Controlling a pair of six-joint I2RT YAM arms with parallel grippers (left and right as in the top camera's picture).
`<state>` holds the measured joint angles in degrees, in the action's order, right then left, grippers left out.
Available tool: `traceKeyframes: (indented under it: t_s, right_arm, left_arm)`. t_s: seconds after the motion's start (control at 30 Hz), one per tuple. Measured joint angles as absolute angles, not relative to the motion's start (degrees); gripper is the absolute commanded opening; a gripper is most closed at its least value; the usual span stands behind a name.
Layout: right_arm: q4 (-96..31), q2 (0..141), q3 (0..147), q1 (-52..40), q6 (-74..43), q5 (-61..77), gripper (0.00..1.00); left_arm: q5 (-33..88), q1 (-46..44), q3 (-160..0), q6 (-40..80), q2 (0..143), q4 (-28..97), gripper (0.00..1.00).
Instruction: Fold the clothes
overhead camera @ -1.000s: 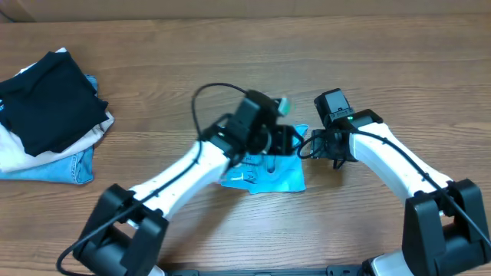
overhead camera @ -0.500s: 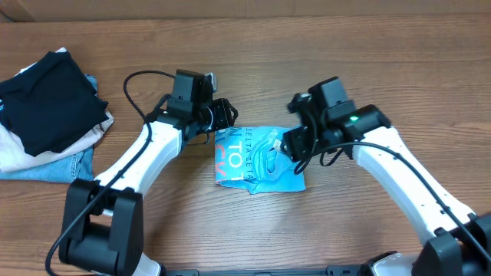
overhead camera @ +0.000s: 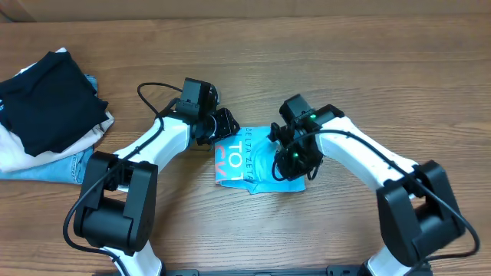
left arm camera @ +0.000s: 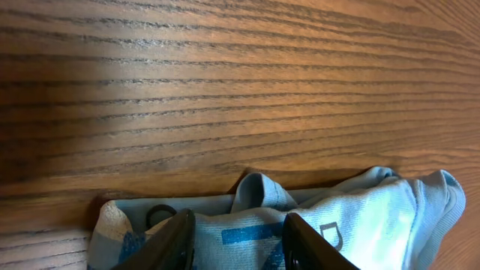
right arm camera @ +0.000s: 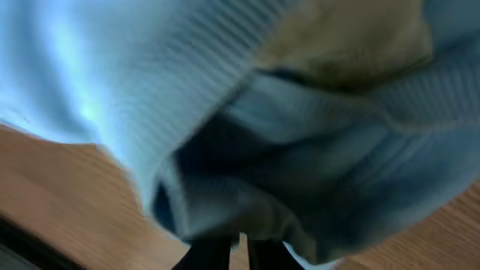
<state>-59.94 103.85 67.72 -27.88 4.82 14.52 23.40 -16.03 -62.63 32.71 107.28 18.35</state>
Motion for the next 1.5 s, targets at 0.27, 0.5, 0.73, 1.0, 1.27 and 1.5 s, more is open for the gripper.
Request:
traceKeyframes:
  t_s: [0.27, 0.5, 0.73, 1.0, 1.27, 1.5]
  right_arm:
    - [-61.49, 104.18, 65.23, -26.94, -3.66, 1.85, 0.15]
    - [-61.34, 104.18, 64.62, -25.87, -6.48, -1.91, 0.17]
    - [-61.65, 102.85, 64.73, -25.87, -7.29, 2.37, 0.32]
    - [-61.60, 92.99, 66.06, -25.89, -3.46, 10.39, 0.41]
    - [-60.03, 92.75, 65.54, -26.94, -0.34, 14.44, 0.45]
    - [-51.46, 92.97, 60.16, -30.70, 0.27, 15.00, 0.39]
  left_arm:
    - [24.03, -16.03, -62.63, 35.18, 107.28, 21.56, 0.41]
    - [24.36, -16.03, -62.65, 37.58, 107.28, 24.27, 0.41]
    - [24.43, -16.03, -62.65, 37.78, 107.28, 24.27, 0.41]
    - [24.45, -16.03, -62.65, 37.80, 107.28, 24.29, 0.41]
    - [24.47, -16.03, -62.65, 37.80, 107.28, 24.27, 0.42]
    - [24.64, -16.03, -62.65, 38.81, 107.28, 24.27, 0.42]
